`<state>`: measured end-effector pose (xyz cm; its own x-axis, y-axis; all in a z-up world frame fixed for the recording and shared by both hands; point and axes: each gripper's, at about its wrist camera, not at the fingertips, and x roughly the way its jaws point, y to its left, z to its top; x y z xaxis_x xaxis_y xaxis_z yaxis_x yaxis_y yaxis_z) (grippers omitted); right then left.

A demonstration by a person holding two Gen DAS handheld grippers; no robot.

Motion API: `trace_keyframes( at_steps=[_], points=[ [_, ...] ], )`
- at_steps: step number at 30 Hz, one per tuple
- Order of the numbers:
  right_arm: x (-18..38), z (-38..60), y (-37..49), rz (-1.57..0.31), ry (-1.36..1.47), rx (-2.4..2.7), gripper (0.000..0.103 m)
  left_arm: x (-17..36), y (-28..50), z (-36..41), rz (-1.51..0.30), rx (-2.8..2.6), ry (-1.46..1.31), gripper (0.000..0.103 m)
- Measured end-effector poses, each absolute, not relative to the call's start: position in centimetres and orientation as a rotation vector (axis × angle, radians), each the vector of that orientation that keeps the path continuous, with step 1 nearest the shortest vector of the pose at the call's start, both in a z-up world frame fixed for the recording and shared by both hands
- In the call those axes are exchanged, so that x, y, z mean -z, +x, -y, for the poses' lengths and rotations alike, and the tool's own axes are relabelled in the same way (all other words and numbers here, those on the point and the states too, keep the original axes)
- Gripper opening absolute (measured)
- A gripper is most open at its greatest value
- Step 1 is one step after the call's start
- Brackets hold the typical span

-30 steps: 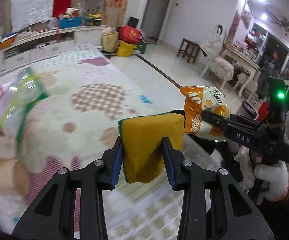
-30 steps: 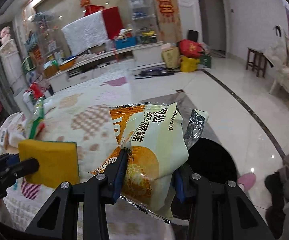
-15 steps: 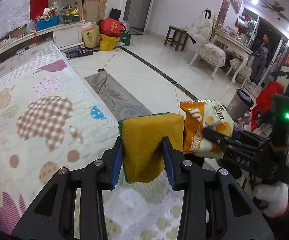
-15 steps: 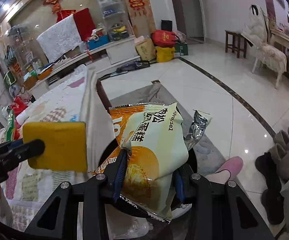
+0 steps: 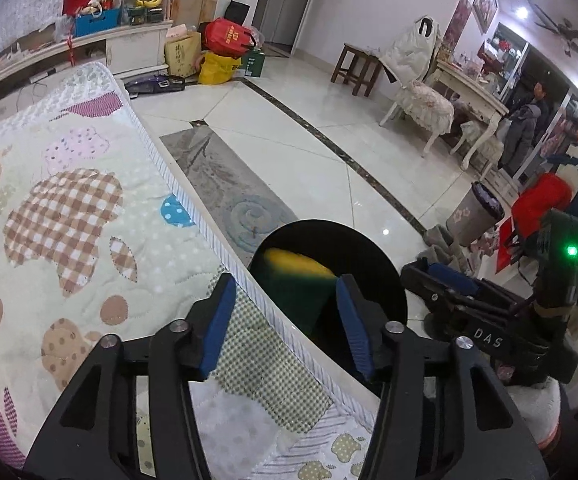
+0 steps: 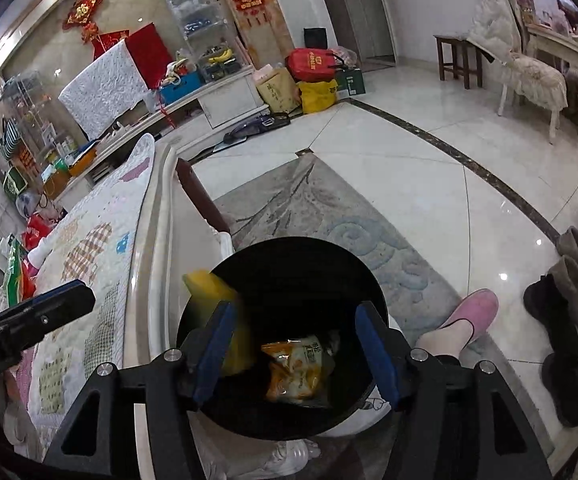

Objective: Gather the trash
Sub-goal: 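Open both tools to drop the sponge and snack bag into the bin, then move both tools back over the quilt toward the remaining trash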

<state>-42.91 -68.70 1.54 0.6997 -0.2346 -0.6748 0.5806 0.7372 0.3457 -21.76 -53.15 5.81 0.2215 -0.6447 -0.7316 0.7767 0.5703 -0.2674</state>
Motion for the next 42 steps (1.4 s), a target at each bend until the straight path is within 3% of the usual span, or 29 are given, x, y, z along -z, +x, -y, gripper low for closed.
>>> trace_keyframes(
  at_steps=[21, 25, 42],
  points=[
    [-4.1, 62.5, -39.4, -0.661, 0.494, 0.381, 0.068, -8.2, -23.0, 45.5, -0.775, 0.813, 0.200, 0.056],
    [-5.0, 60.3, -37.9, -0.659, 0.460, 0.342, 0.074, -8.8, -22.7, 42.9, -0.748, 0.754, 0.192, 0.056],
    [-6.4, 50.8, -30.8, -0.697, 0.362, 0.143, 0.074, -9.2, -20.8, 31.3, -0.729, 0.567, 0.112, 0.056]
  ],
)
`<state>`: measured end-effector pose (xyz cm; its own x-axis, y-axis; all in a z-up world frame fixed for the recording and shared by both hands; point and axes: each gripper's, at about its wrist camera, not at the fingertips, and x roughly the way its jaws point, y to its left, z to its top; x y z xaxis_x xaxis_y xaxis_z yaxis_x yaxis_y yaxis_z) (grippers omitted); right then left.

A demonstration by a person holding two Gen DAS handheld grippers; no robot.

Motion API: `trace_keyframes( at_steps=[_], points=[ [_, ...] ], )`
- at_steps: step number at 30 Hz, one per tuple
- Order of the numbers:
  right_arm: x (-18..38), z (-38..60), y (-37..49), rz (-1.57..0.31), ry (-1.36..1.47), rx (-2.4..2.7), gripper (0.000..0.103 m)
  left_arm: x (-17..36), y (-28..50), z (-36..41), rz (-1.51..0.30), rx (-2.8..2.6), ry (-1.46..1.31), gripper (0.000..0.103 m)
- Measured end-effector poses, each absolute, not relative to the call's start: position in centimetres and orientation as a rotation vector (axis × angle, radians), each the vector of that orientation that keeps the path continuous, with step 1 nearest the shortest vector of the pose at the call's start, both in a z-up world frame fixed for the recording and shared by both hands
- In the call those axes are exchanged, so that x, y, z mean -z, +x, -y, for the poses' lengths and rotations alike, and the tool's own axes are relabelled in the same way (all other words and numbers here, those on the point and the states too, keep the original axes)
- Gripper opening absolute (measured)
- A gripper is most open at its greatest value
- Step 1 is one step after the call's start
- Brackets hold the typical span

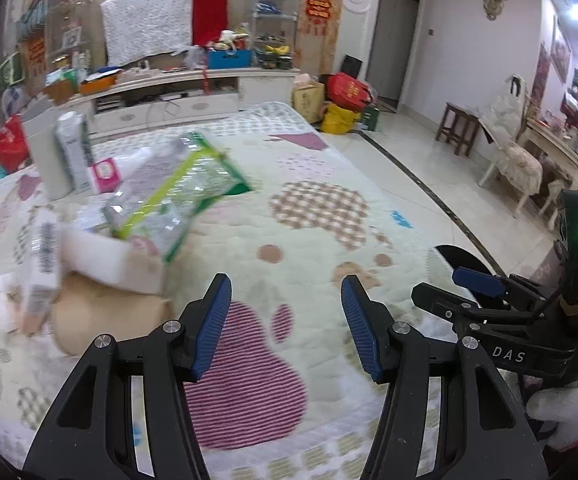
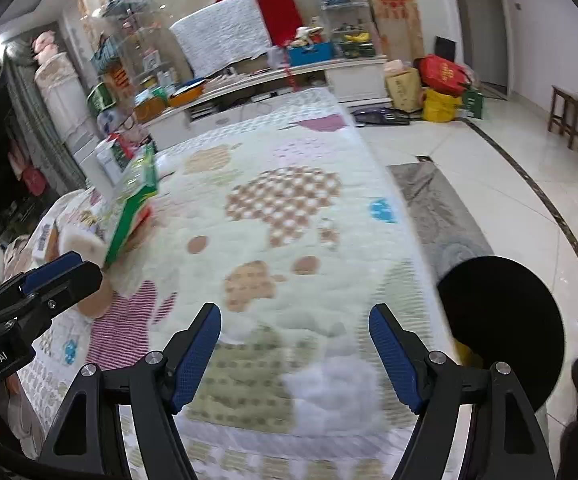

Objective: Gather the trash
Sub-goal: 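Move both tools back over the quilt toward the remaining trash, then grasp the orange-white Crestor box with the left tool while the right tool grasps the brown paper cup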

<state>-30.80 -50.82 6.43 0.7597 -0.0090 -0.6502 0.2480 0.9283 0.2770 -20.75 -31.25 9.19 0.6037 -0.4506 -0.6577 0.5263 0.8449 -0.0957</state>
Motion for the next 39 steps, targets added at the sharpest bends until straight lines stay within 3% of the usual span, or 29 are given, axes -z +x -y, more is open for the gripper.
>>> trace_keyframes(
  at_steps=[15, 23, 30, 39],
  points=[
    [-6.3, 44.3, -26.2, -0.740, 0.296, -0.001, 0.078, -9.5, -19.2, 19.1, -0.738, 0.411, 0.023, 0.056],
    [-6.6, 41.8, -24.7, -0.751, 0.274, -0.048, 0.078, -12.0, -13.2, 13.7, -0.700, 0.284, -0.108, 0.056],
    [-7.1, 40.3, -23.8, -0.761, 0.244, -0.068, 0.078, -10.4, -6.6, 14.4, -0.815, 0.358, -0.155, 0.056],
    [-6.3, 39.9, -22.9, -0.782, 0.254, -0.090, 0.079, -7.6, -12.9, 14.2, -0.955, 0.586, -0.024, 0.056]
  ],
)
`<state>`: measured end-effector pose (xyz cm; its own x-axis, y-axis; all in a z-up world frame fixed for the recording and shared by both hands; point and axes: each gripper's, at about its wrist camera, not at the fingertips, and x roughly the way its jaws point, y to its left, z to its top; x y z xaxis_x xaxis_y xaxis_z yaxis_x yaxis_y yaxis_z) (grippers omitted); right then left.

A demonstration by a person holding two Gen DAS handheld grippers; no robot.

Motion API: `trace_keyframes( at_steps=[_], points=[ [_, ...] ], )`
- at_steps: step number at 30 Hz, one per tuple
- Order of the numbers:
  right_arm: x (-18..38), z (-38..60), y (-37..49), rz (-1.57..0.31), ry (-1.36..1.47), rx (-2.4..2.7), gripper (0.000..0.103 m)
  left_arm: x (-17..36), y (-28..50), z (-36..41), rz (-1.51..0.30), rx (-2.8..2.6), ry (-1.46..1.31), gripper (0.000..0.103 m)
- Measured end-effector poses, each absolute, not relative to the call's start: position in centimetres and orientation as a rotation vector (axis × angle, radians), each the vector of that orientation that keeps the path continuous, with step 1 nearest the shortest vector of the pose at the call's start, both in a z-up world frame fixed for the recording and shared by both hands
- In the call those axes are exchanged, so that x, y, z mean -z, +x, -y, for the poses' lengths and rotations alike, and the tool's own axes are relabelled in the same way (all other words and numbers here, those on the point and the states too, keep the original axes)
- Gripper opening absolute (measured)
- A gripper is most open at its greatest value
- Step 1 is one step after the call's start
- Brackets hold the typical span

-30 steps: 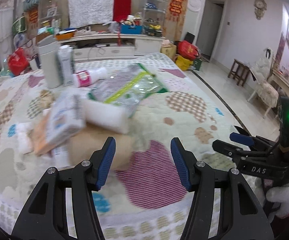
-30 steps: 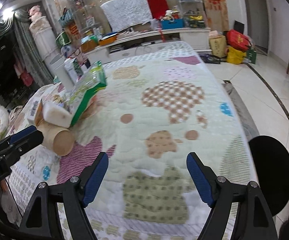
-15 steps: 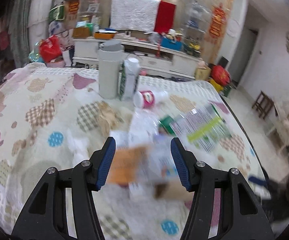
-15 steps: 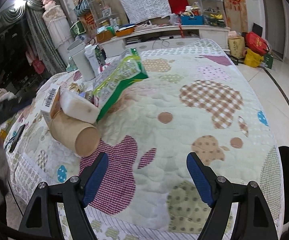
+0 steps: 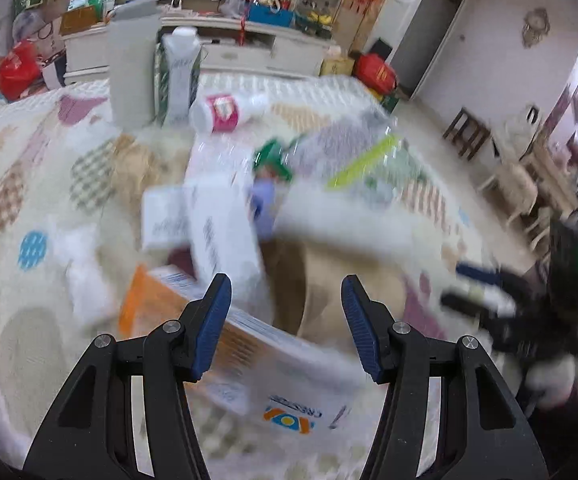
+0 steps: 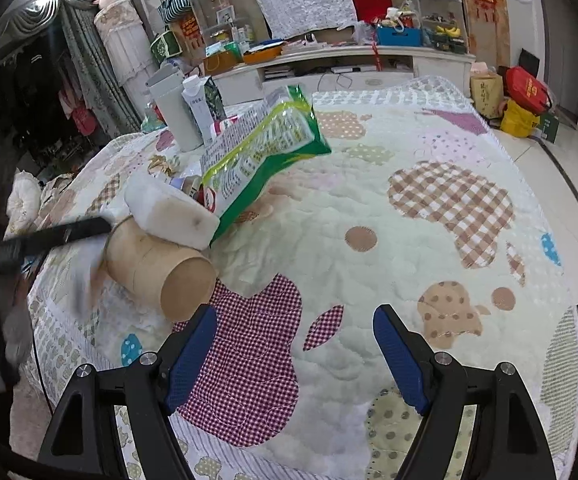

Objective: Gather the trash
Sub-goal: 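Grasp the orange-white Crestor box with the left tool while the right tool grasps the brown paper cup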

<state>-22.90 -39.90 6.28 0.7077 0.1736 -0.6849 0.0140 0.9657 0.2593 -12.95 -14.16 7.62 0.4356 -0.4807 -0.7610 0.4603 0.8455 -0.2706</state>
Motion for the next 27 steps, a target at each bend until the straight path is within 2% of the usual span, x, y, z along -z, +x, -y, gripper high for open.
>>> trace_keyframes(
  at_steps=[8, 18, 19, 21, 27],
  points=[
    [-6.1, 38.0, -22.6, -0.787, 0.241, -0.147, 0.079, -7.8, -15.8, 9.6, -0.959, 0.524, -0.188, 0.056],
    [-6.6, 36.2, -21.9, -0.780, 0.201, -0.206, 0.079, -6.7, -16.1, 10.7, -0.959, 0.411, -0.245, 0.056],
    [-6.5, 36.3, -21.8, -0.778, 0.213, -0.209, 0.079, -6.5, -15.7, 11.0, -0.959, 0.397, -0.254, 0.057],
    [-6.4, 36.4, -21.8, -0.780, 0.226, -0.209, 0.079, -6.3, -15.3, 11.7, -0.954, 0.344, -0.238, 0.067],
    [-6.4, 37.1, -22.2, -0.777, 0.228, -0.208, 0.079, -4.9, -15.5, 12.1, -0.992, 0.284, -0.241, 0.068]
  ],
)
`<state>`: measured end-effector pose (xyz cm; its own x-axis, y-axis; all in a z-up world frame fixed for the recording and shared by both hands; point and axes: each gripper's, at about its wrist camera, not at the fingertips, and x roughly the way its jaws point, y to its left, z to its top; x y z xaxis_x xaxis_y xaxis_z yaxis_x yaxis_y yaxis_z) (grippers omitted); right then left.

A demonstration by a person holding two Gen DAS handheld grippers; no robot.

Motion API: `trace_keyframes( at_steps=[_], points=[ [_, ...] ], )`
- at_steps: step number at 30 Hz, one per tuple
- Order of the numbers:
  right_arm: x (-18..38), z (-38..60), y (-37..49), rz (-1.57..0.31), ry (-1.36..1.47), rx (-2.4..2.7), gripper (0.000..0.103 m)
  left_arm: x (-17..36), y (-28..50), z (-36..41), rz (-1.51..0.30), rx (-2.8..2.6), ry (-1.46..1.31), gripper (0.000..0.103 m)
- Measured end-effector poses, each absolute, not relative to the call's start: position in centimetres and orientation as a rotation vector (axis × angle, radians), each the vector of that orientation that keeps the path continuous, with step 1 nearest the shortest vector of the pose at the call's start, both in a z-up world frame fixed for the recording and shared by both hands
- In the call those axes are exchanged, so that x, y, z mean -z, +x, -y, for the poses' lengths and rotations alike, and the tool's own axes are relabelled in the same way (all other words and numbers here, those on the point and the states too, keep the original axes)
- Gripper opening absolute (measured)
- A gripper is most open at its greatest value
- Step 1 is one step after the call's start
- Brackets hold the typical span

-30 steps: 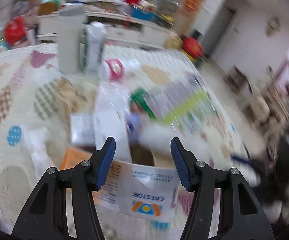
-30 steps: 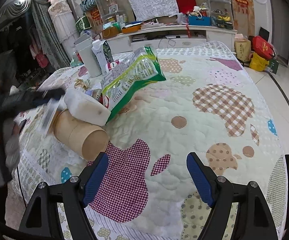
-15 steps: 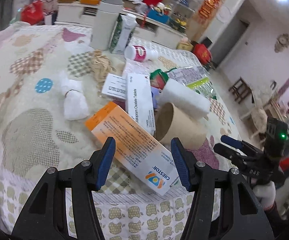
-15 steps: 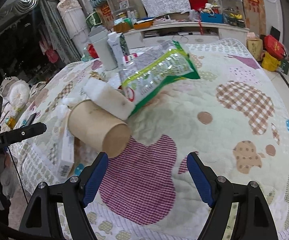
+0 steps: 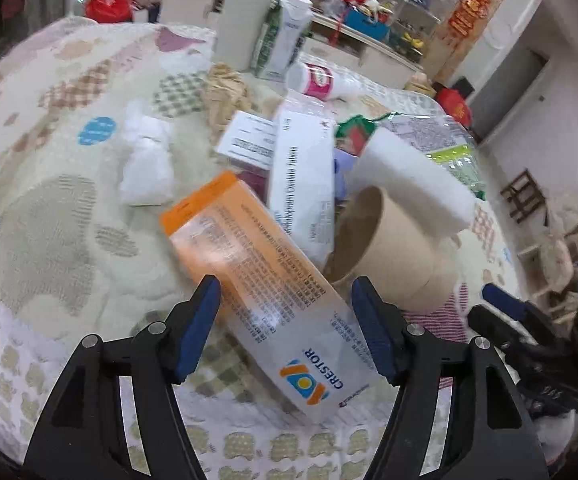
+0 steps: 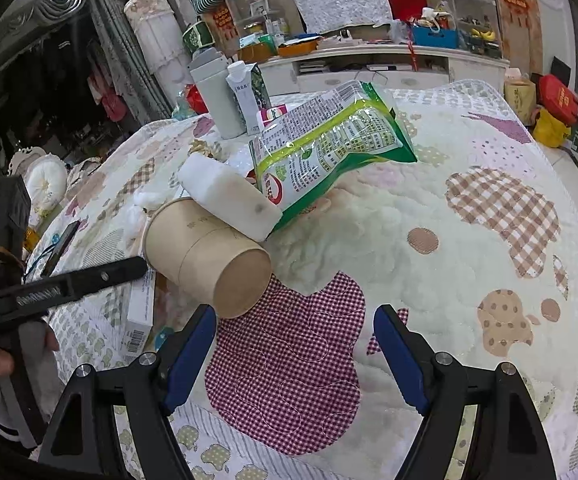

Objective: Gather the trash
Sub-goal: 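Grasp the orange-white Crestor box with the left tool while the right tool grasps the brown paper cup, then carry the Crestor box and paper cup over the black trash bin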

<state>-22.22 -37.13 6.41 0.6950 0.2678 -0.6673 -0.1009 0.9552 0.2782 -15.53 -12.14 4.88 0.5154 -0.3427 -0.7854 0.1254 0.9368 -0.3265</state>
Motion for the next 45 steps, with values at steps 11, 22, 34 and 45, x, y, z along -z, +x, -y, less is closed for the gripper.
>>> trace_keyframes(
  at_steps=[11, 22, 34, 45],
  points=[
    [-7.2, 37.2, -20.1, -0.760, 0.261, -0.203, 0.079, -3.2, -15.7, 13.0, -1.028, 0.323, -0.296, 0.074],
    [-7.1, 35.1, -16.9, -0.831, 0.302, -0.380, 0.060, -4.7, -16.6, 8.9, -1.054, 0.327, -0.234, 0.062],
    [-8.5, 32.5, -19.6, -0.816, 0.133, -0.401, 0.067, -4.7, -17.9, 6.5, -1.053, 0.314, -0.249, 0.058],
    [-9.7, 28.7, -17.6, -0.821, -0.182, -0.500, 0.072, -3.2, -17.7, 7.4, -1.081, 0.310, -0.234, 0.058]
  ],
)
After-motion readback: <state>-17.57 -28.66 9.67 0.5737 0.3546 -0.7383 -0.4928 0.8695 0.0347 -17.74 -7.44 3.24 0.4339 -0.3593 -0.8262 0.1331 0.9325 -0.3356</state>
